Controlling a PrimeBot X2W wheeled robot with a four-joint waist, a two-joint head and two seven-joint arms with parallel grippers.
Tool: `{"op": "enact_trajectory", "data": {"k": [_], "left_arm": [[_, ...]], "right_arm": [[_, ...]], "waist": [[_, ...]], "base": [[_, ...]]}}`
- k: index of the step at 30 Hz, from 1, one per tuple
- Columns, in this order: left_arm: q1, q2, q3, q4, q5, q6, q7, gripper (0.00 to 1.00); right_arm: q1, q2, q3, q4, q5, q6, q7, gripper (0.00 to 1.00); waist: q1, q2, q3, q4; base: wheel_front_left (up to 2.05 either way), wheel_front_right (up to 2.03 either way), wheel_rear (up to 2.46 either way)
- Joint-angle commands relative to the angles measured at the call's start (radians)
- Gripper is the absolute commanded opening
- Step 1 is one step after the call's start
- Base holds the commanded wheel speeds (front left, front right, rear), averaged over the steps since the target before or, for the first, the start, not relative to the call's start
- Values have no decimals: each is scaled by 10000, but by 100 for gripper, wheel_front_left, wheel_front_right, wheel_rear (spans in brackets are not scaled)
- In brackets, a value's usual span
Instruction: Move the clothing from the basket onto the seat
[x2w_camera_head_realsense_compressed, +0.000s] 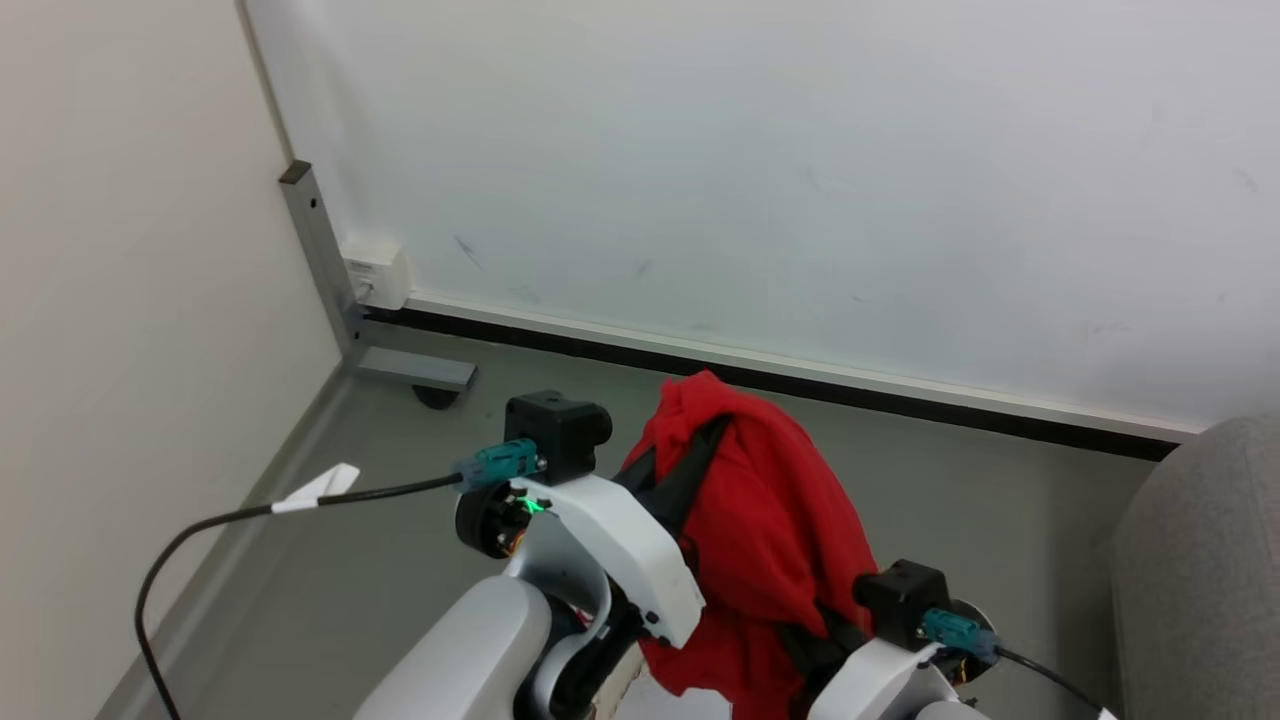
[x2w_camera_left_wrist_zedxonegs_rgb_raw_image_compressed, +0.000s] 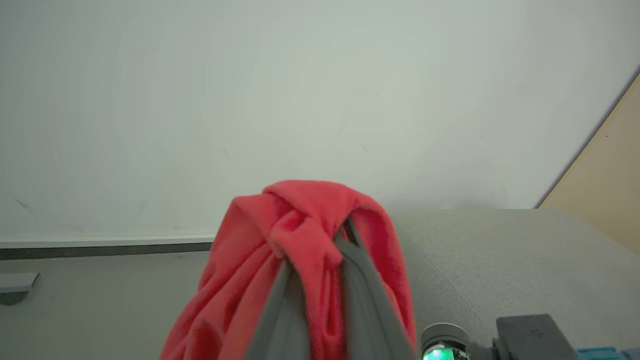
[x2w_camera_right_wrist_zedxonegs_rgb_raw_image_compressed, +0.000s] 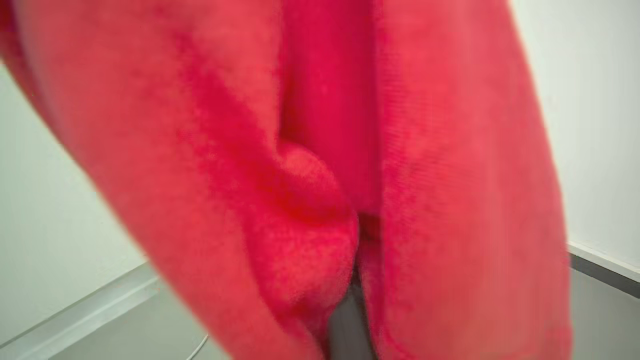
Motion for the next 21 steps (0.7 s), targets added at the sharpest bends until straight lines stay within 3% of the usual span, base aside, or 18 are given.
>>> {"op": "enact_trajectory", "data": {"k": [1, 5, 7, 8, 9, 10, 11, 21], "left_arm": [[147, 71, 28, 39, -37, 10, -105, 0], [461, 249, 90, 63, -124, 20, -253, 0], [595, 281, 68, -19, -150, -36, -321, 15], [635, 268, 21, -105, -141, -94, -379, 37], [704, 257, -18, -177, -179, -126, -401, 51], [765, 272, -50, -248, -175, -173, -449, 89], [804, 291, -101, -349, -151, -233, -498, 100], [1293, 533, -481, -1329, 124, -503, -976, 100]], "right_arm": [[179, -191, -198, -236, -97, -21, -94, 0], [624, -389, -1070, -1250, -466, -20, -83, 0], [837, -492, -1521, -1714, -749, -21, -81, 0], [925, -552, -1735, -1911, -893, -21, -82, 0], [1007, -598, -1946, -2096, -1042, -20, -82, 0], [1101, -650, -2213, -2266, -1157, -21, -83, 0], [1179, -685, -2415, -2431, -1285, -21, -82, 0], [1665, -1310, -4118, -3828, -2195, -21, -85, 0]], "waist": [[0, 0, 32, -226], [0, 0, 66, -609], [0, 0, 86, -798], [0, 0, 93, -891], [0, 0, 96, -986], [0, 0, 102, -1083], [0, 0, 112, -1189], [0, 0, 319, -2749]], "base": [[0, 0, 0], [0, 0, 0], [0, 0, 0], [0, 0, 0], [0, 0, 0], [0, 0, 0], [0, 0, 0], [0, 0, 0]]}}
